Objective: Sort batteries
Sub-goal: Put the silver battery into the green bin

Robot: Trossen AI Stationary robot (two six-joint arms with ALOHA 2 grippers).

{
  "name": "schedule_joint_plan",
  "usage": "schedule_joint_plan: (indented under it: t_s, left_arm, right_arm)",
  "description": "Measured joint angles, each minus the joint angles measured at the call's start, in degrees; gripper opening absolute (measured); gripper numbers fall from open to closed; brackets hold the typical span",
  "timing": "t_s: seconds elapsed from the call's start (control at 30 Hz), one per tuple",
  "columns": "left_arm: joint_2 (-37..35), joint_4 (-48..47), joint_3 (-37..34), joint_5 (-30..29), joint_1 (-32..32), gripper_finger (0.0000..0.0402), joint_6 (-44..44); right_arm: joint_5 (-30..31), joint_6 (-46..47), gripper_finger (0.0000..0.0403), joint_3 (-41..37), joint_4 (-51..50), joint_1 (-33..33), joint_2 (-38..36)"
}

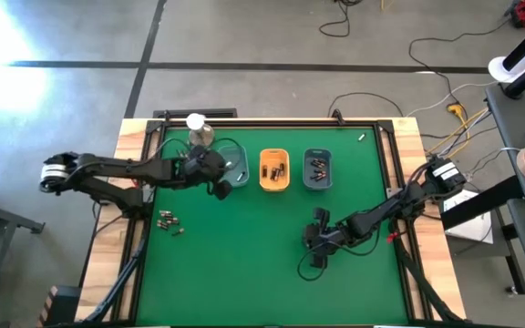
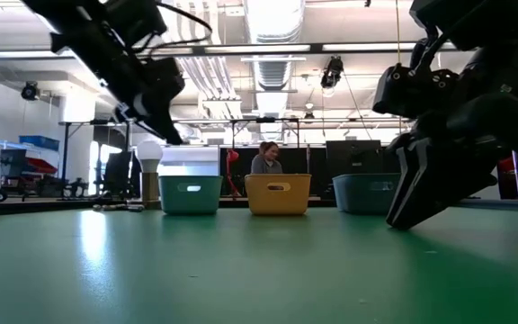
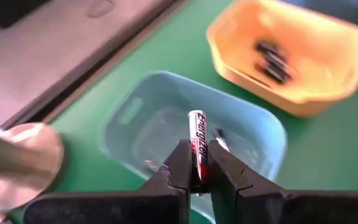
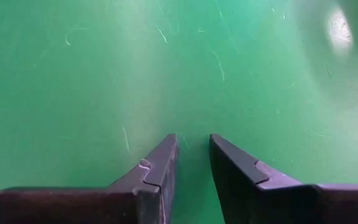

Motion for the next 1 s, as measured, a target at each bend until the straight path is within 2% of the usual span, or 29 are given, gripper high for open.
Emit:
schedule_joint_plan:
  t_s: [0.13, 0.37, 0.57, 0.77, 1.0]
  left_arm:
    - [5.8, 0.3, 2.5, 4.4, 1.5, 0.0010, 4.4]
    - [15.1, 0.3, 7.7, 9.8, 8.3, 0.0013, 8.5]
    - [21.4, -0.1, 11.1, 11.0, 10.8, 0.0013, 8.9]
    - [26.8, -6.4, 14.0, 11.2, 12.7, 0.0014, 5.3]
    - [28.4, -6.8, 14.5, 11.1, 12.8, 0.0018, 5.4]
  right_arm:
    - [0.2, 0.0, 0.0081, 0.0, 0.0, 0.4, 0.0]
    - [0.1, 0.1, 0.0074, 0.0, 0.0, 0.5, 0.0]
    - [-0.2, 0.9, 0.0085, 0.0, 0.0, 0.5, 0.0]
    - [-0.2, 1.1, 0.0093, 0.0, 0.0, 0.5, 0.0]
    - [-0.2, 1.1, 0.0085, 0.0, 0.0, 0.5, 0.0]
